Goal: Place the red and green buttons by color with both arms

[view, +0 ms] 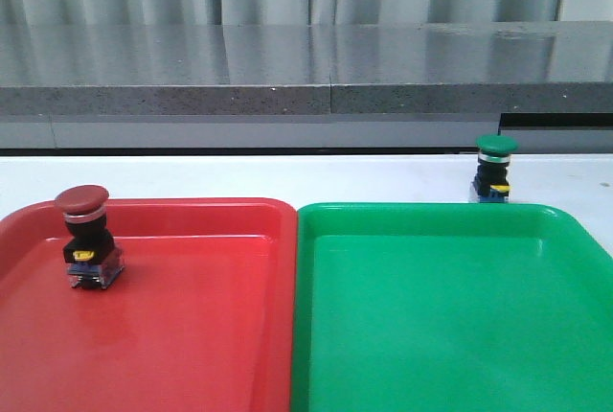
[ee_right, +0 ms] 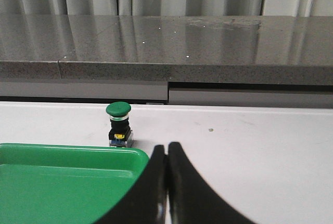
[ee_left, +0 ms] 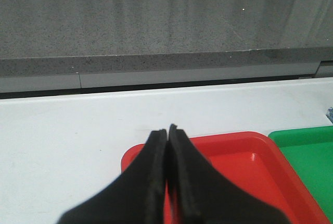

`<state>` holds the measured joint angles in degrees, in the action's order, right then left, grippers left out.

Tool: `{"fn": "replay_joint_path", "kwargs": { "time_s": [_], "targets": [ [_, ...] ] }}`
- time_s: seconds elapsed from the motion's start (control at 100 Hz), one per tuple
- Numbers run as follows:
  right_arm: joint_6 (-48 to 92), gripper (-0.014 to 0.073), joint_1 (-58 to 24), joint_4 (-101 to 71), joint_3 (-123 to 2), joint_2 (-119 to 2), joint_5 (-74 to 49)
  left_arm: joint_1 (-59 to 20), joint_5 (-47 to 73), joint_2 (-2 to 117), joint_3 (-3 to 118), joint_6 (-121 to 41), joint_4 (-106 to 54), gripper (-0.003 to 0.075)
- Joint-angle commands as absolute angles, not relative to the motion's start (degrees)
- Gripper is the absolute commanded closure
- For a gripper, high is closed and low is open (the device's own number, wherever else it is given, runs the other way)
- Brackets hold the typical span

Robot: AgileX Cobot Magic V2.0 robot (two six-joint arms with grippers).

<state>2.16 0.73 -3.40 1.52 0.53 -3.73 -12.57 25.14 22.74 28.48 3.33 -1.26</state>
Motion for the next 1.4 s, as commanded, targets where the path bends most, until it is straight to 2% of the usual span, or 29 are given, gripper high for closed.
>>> {"fn": "replay_joint_path", "kwargs": {
  "time_s": [0.0,0.58,0.83,1.2,1.39],
  "targets": [
    [2.3,0.0660,1.2,-3.3,0.8,1.5,0.3,-12.4,20.5,23.0,30.1,3.7,-1.4,0.0739],
    [2.3,0.0660,1.2,-3.3,0.8,1.5,0.3,-12.4,19.3,22.4,28.4,3.7,1.9,0.0739],
    [2.3,0.0660,1.2,-3.3,0.8,1.5,0.3,-10.8,7.2,15.1,18.9,3.7,4.6,0.0739],
    [2.3,0.0660,1.2,-3.3,0.8,1.5,0.3,-4.2,6.7,-2.2,4.2,3.7,4.6,0.0739],
    [2.3,0.0660,1.2,-3.3,0.8,1.5,0.4,-4.0,4.5,-2.0,0.3,4.3,5.4,0.0739]
  ]
}}
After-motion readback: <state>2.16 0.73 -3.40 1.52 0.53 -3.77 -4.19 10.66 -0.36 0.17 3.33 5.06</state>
